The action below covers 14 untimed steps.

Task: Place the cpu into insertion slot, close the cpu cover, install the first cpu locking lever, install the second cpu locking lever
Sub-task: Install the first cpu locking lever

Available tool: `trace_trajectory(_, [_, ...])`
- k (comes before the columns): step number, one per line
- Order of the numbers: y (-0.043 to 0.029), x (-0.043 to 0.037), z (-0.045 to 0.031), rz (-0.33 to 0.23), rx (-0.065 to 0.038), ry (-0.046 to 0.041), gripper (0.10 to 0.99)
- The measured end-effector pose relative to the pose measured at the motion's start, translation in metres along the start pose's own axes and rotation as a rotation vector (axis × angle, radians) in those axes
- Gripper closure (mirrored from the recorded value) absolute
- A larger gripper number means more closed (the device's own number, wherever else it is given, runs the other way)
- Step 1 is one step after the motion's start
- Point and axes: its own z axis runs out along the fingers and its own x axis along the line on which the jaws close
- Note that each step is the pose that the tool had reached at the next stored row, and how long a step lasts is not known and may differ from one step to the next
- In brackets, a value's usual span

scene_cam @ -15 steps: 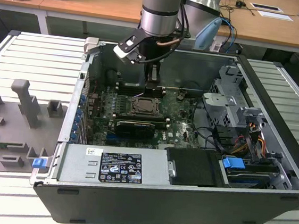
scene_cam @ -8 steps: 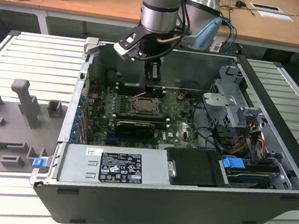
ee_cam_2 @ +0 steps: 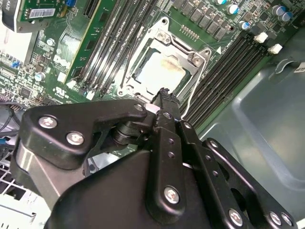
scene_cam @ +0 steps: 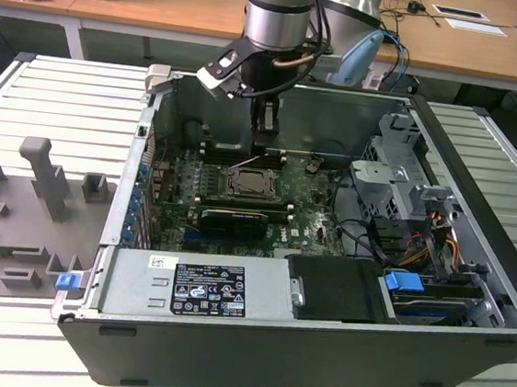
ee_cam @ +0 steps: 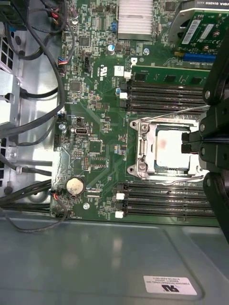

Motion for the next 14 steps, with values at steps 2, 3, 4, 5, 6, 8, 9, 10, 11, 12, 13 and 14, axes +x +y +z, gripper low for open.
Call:
trace_trajectory(2, [0.0000, -0.0001, -0.0017, -0.001, 0.000, 0.0000, 0.980])
trace_trajectory(3, [0.0001, -0.0001, -0.0034, -0.001, 0.000, 0.0001, 0.980])
trace_trajectory(4, [0.0001, -0.0002, -0.0038, -0.001, 0.000, 0.0001, 0.980])
trace_trajectory(5, [0.0001, -0.0002, -0.0043, -0.001, 0.000, 0.0000, 0.980])
trace_trajectory(6, [0.0001, -0.0002, -0.0051, -0.002, 0.000, 0.0001, 0.980])
trace_trajectory(8, [0.0002, -0.0003, -0.0073, -0.003, 0.000, 0.0001, 0.980])
trace_trajectory(9, [0.0002, -0.0003, -0.0083, -0.004, 0.000, 0.0002, 0.980])
trace_trajectory(10, [0.0002, -0.0003, -0.0086, -0.004, 0.000, 0.0003, 0.980])
trace_trajectory(11, [0.0002, -0.0003, -0.0089, -0.004, 0.000, 0.0002, 0.980])
trace_trajectory(12, [0.0002, -0.0004, -0.0094, -0.004, 0.000, 0.0000, 0.980])
trace_trajectory(13, [0.0002, -0.0004, -0.0099, -0.004, 0.000, 0.0000, 0.980])
trace_trajectory(14, [0.0002, -0.0004, -0.0101, -0.004, 0.000, 0.0000, 0.980])
